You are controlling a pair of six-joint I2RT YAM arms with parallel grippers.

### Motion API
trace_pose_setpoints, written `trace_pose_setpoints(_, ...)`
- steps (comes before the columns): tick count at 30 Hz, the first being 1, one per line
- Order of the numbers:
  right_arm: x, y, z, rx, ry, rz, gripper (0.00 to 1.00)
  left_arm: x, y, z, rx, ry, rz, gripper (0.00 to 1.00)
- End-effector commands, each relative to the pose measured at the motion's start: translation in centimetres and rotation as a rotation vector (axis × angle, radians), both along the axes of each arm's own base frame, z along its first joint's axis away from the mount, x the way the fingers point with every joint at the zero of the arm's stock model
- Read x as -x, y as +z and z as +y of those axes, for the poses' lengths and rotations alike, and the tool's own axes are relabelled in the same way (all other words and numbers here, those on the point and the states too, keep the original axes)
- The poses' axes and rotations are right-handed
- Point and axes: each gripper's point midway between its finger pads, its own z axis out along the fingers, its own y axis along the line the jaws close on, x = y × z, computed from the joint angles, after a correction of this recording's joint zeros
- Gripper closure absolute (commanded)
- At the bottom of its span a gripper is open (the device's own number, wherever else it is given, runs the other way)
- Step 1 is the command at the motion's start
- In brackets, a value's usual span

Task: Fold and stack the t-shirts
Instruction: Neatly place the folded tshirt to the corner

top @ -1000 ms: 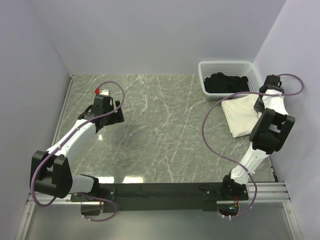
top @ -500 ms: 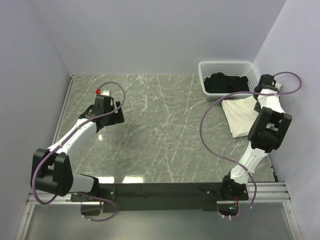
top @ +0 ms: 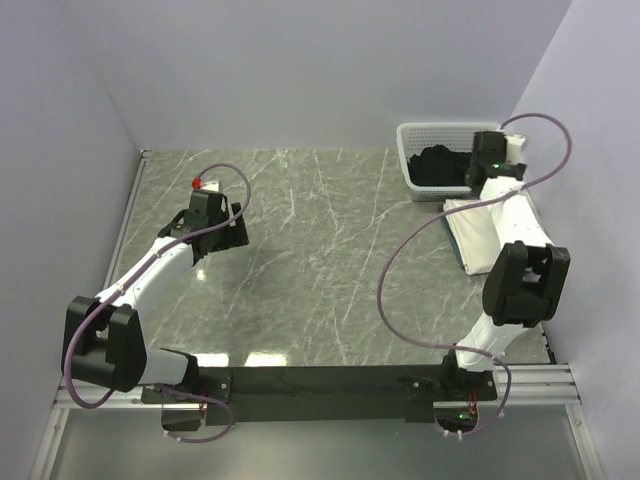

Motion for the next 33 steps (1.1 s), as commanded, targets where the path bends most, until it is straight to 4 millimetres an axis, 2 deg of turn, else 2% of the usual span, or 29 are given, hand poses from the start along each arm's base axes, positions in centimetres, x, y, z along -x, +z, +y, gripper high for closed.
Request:
trace_pose_setpoints(1,-0.3,-2.3,7.6,-0.135,0.207,0.025,0.35,-0.6,1.8,-0.2,0.015,-0.015,-0.051,0.08)
trace_pose_setpoints(2,0.1,-3.6,9.1,-0.144,0.239,0.058,0.34,-0.6,1.9,-0.3,0.016,-0.017,-0.056,0.08)
trace_pose_setpoints(5,0.8,-6.4,10.7,-0.161,0.276,0.136,0.33,-0.5,2.2,-0.4,0.025,-0.023,-0.065,0.08)
trace_pose_setpoints(10,1.5,-10.0,11.1,-0.081,0.307,0.292,0.32,-0.4,2.6,-0.5,0.033,-0.026,-0.079,0.08)
trace_pose_setpoints(13,1.9,-11.1,10.4,0.022,0.277,0.358,0.32,-0.4,2.7,-0.6,0.038,-0.028,-0.084,0.08)
trace_pose_setpoints(15,2.0,-11.1,9.7,0.102,0.253,0.380,0.32,-0.4,2.8,-0.6,0.038,-0.029,-0.086,0.08)
trace_pose_setpoints(22,2.8,-12.7,8.1,0.244,0.213,0.488,0.32,-0.3,2.8,-0.6,0.039,-0.030,-0.087,0.09)
trace_pose_setpoints(30,3.7,-15.1,7.7,0.280,0.239,0.575,0.33,-0.4,2.7,-0.6,0.039,-0.030,-0.085,0.09)
trace_pose_setpoints(33,3.8,-15.6,7.8,0.289,0.239,0.587,0.37,-0.4,2.8,-0.6,0.041,-0.029,-0.088,0.09)
